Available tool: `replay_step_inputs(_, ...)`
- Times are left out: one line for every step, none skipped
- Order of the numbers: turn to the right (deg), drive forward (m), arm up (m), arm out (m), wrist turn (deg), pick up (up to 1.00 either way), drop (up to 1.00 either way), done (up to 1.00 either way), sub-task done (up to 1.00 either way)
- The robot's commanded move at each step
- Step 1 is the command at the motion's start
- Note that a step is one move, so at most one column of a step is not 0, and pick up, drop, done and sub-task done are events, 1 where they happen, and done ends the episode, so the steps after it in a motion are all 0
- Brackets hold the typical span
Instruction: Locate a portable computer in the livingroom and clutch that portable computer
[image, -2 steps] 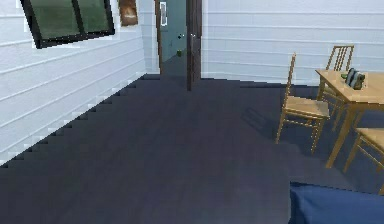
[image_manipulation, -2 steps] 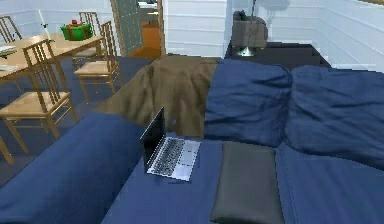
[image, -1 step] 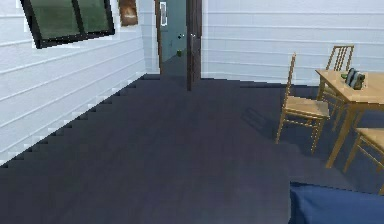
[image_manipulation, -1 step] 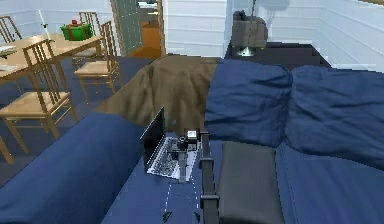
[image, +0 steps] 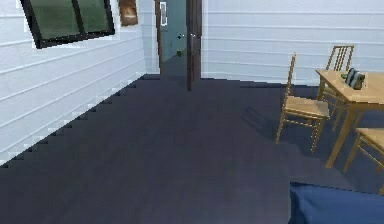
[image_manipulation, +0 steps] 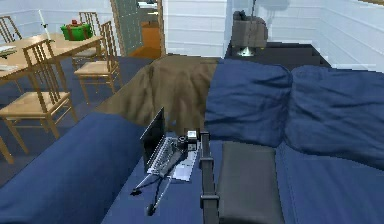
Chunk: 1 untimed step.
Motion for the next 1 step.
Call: replay_step_inputs(0.0, 0.0, 0.0, 0.0, 45.0, 0.0, 0.0, 0.0, 0.0)
